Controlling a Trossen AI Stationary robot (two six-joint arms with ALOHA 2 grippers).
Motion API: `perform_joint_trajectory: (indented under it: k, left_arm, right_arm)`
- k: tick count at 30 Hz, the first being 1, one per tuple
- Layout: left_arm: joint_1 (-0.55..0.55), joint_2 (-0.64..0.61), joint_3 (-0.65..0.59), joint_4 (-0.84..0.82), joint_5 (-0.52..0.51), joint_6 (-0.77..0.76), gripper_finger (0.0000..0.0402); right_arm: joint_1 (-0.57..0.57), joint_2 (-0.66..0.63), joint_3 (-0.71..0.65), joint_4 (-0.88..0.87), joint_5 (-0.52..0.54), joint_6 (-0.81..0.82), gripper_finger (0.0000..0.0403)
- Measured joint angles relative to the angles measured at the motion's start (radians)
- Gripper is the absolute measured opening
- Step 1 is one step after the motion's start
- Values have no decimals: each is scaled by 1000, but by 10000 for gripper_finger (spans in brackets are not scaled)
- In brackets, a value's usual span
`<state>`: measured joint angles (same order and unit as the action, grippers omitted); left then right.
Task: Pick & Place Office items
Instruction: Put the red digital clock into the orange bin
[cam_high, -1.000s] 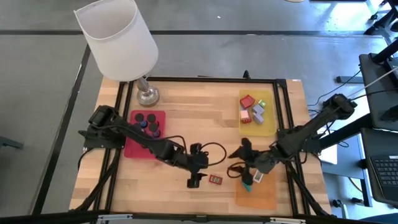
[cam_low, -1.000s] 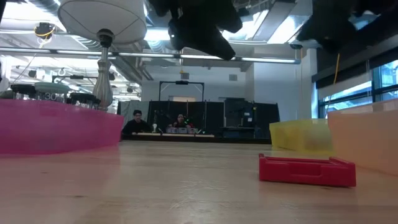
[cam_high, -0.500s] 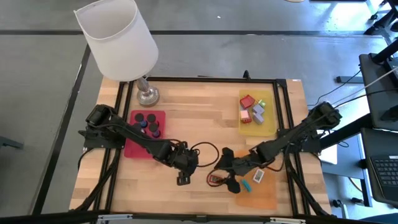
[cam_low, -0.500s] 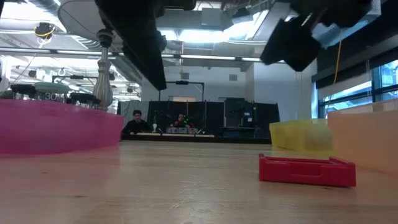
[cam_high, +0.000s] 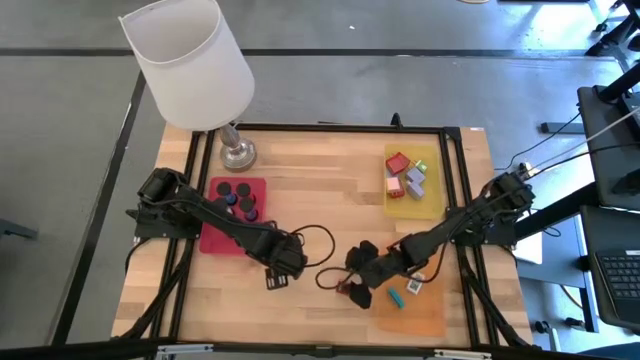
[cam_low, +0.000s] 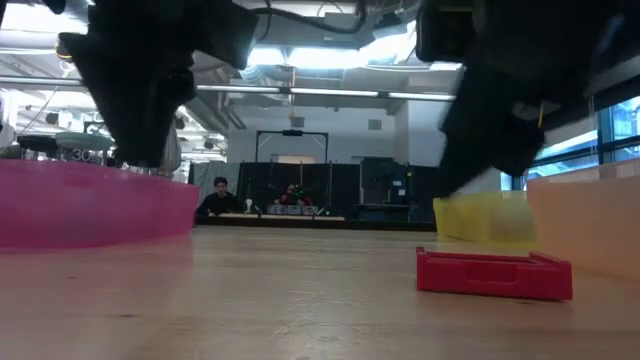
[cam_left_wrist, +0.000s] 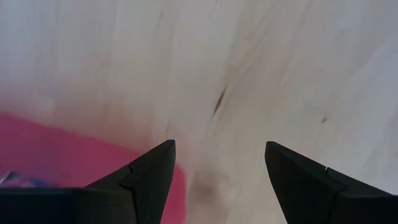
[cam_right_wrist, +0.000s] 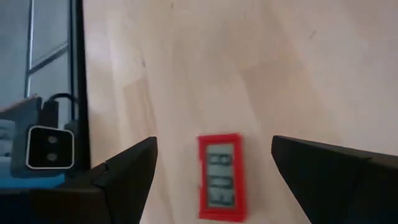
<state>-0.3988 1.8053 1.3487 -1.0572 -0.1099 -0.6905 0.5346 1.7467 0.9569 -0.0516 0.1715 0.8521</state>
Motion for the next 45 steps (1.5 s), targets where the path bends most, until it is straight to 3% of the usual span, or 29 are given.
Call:
perform_joint_trajectory:
  k: [6, 12, 19, 25, 37, 45]
  left_arm:
    - [0, 0, 0, -27, -9, 30, 246]
    - [0, 0, 0, -27, -32, 39, 246]
    - [0, 0, 0, -24, -38, 41, 246]
    - [-1, 0, 0, -24, -56, 41, 246]
    - [-1, 0, 0, -24, -80, 49, 246]
    - [-1, 0, 0, -24, -83, 49, 246]
  right_arm:
    - [38, 105, 97, -51, 7, -101, 320]
    - [39, 242, 269, -291, 99, -246, 320]
    - [21, 337, 381, -396, 42, -232, 320]
    - [24, 336, 383, -412, 60, -220, 295]
    - [25, 335, 382, -437, 24, -192, 162]
    - [29, 237, 371, -481, 79, -77, 169]
